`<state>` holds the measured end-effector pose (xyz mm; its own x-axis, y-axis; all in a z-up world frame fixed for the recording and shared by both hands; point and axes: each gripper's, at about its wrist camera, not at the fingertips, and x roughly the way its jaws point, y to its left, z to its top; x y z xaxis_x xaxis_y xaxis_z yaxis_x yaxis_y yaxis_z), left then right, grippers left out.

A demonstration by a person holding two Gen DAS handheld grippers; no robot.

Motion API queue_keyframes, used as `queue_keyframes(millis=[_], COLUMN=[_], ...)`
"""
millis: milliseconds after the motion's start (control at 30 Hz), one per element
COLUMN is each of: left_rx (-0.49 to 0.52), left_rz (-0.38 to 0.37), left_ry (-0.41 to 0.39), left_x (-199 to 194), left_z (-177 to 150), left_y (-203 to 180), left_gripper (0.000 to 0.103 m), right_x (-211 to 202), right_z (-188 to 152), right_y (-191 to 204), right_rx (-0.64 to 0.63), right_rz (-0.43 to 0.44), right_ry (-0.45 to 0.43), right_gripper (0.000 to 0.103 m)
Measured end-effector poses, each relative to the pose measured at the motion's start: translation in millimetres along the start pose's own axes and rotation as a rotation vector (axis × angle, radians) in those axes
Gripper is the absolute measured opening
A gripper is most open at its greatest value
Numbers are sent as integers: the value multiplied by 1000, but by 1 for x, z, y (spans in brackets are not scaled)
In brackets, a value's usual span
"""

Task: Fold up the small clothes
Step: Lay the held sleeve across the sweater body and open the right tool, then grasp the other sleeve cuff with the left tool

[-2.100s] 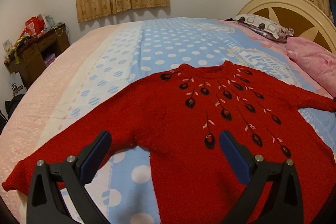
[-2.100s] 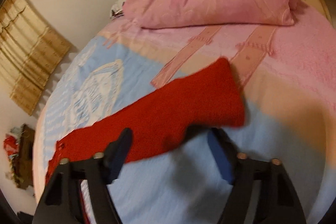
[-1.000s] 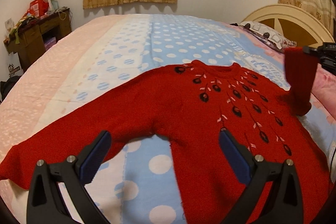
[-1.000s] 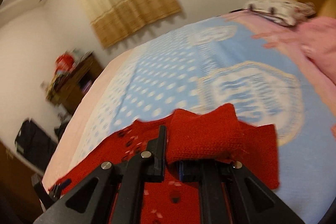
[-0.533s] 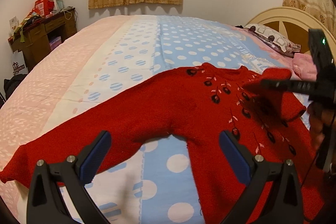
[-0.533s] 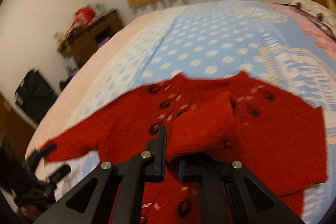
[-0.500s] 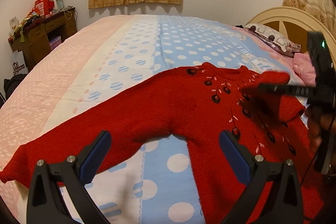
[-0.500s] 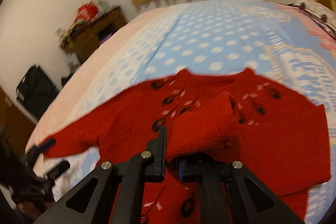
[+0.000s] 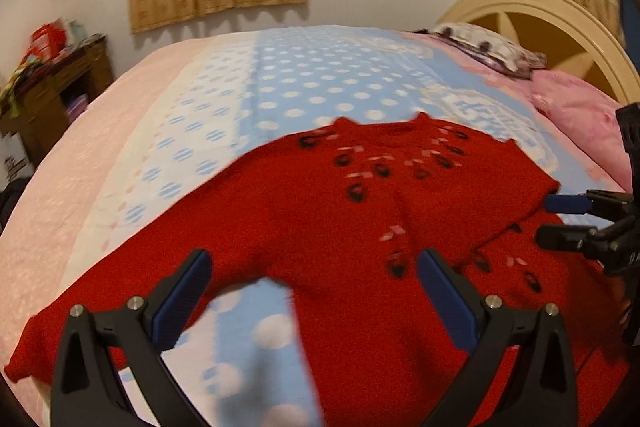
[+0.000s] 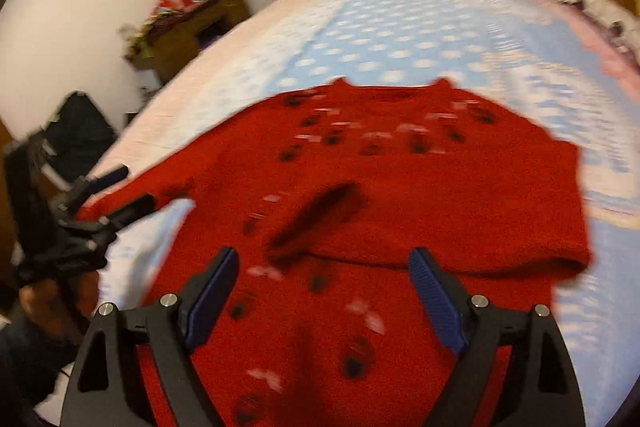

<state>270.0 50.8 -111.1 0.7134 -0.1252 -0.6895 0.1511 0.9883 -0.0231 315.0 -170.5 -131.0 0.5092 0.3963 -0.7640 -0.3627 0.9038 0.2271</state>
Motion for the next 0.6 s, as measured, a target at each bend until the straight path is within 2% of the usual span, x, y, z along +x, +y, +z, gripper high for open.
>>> queue_keyframes(millis=[133,233,333,533,600], left_rx=[114,166,213,270,262], left_rz=[-29,-68,-53,-55,-68], left_ry=[14,75,103,172,196], left_x=[14,35,51,77,85], left_z=[7,10,11,8,7], left_y=[-42,-68,-83,-97,-95], left_gripper=[103,103,103,73,54], right_x=[-16,-27,-34,-36,-32], right_z=[-17,-27,-36,-52,-56], right_y=[-9,-14,-18,-25,-25], right_rx=[9,14,24,37,35], right_rz=[-40,-70,-116,-139,-140], right_ry=[-37,-87,-127,-152,-150], right_gripper=[87,87,87,87,87])
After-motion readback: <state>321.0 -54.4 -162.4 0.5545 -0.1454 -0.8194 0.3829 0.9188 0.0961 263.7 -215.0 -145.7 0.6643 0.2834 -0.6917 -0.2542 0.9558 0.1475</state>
